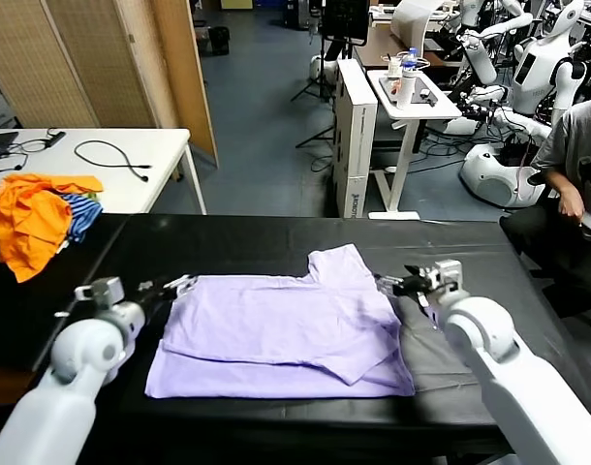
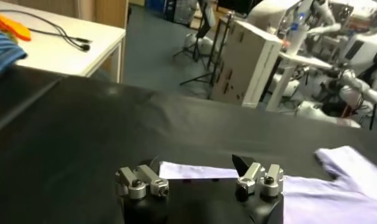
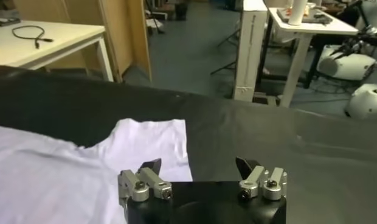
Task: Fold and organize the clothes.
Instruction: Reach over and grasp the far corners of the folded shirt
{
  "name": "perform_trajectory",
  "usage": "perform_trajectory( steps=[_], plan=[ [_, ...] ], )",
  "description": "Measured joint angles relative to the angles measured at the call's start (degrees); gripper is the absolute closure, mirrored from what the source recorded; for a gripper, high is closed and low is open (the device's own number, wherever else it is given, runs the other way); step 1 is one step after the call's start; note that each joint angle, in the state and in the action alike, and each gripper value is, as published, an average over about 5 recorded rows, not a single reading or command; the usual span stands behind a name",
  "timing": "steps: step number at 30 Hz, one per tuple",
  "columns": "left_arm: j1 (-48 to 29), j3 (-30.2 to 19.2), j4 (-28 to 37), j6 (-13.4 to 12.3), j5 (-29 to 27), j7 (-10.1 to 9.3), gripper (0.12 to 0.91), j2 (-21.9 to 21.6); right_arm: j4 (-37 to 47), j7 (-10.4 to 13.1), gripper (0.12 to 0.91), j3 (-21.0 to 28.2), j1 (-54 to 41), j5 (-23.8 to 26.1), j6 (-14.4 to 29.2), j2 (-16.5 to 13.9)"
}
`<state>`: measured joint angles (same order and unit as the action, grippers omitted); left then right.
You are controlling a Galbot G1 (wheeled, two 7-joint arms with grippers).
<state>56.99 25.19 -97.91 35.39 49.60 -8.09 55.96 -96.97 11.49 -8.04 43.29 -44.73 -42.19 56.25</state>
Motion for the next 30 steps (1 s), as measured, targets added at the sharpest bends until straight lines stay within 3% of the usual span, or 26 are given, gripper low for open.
perform_trajectory(
  steps=[8, 20, 26, 30],
  plan=[
    [-3.3, -1.7, 6.2, -0.2, -0.9, 0.36, 0.123, 0.0, 6.3, -1.1, 0.118, 3.9, -5.4, 1.9, 0.0, 2.7],
    [-2.7, -1.9, 6.9, -0.1, -1.3, 0.79, 0.123, 0.2, 12.7, -2.1, 0.120, 7.6, -9.4, 4.9, 0.0, 5.7],
    [-2.0, -1.6, 6.9, -0.3, -2.1, 1.69, 0.141, -0.1, 14.4, -2.5, 0.245, 8.1, -9.7, 5.3, 0.0, 6.6],
    [-2.0, -1.7, 7.1, -0.3, -2.4, 2.06, 0.259, -0.3, 14.8, -2.9, 0.344, 8.2, -9.7, 5.4, 0.1, 6.7]
  ],
)
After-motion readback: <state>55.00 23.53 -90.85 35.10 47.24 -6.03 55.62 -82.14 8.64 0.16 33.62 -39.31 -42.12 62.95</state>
